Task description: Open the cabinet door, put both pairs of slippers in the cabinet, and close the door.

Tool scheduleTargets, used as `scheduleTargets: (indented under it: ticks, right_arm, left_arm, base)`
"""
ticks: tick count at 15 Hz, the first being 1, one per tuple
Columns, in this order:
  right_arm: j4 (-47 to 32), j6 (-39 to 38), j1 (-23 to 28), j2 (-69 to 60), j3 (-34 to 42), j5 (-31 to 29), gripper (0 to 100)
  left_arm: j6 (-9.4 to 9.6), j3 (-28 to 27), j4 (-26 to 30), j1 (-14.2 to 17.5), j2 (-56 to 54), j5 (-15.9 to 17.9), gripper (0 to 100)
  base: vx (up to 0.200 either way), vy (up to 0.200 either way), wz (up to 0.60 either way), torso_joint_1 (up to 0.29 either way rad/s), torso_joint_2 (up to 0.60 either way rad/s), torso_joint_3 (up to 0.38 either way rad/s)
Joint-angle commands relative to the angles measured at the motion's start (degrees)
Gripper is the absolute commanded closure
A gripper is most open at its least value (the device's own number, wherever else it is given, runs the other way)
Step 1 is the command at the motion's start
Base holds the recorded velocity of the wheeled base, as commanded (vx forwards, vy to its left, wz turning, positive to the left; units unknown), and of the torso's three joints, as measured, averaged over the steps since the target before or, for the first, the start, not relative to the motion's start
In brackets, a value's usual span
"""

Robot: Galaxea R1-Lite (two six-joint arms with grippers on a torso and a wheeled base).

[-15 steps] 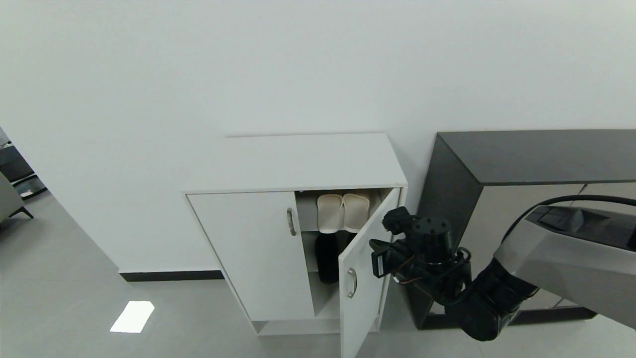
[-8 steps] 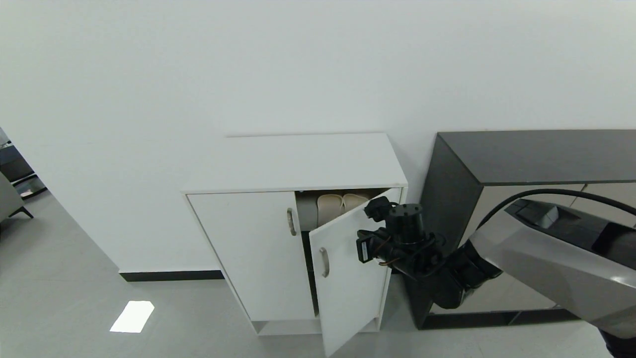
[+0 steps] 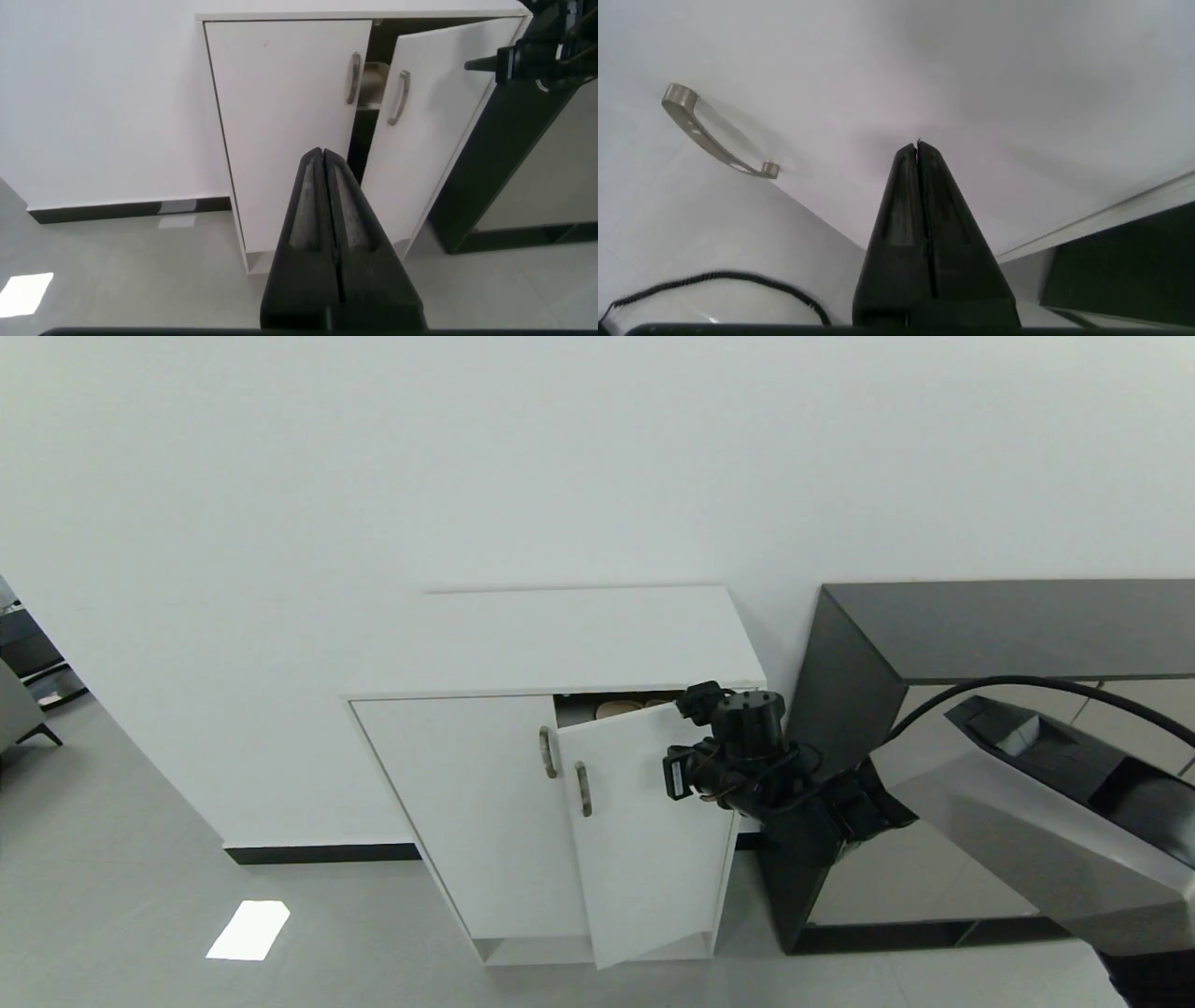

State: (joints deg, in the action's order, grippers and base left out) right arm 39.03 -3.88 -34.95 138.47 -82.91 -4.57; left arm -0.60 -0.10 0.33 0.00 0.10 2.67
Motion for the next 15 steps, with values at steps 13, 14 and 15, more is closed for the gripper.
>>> scheduleTargets:
  ticks: [13,14,15]
  right_arm:
    - [-5.81,-0.17,1.2,3.38,-10.7,-0.09,100]
    - [-5.81,-0.17,1.29,3.56,-10.7,-0.09,100]
    - [-5.9,-0.08,1.38,3.65,-10.78,-0.09,100]
  left_arm:
    - [0.07,0.01,0.02,0.0,0.08,0.14,100]
    - [0.07,0.01,0.02,0.0,0.08,0.14,100]
    - [0.07,0.01,0.02,0.0,0.08,0.14,100]
  base:
    - [0.0,0.0,0.0,0.0,0.0,0.0]
    - [0.0,0.0,0.0,0.0,0.0,0.0]
    - [0.0,0.0,0.0,0.0,0.0,0.0]
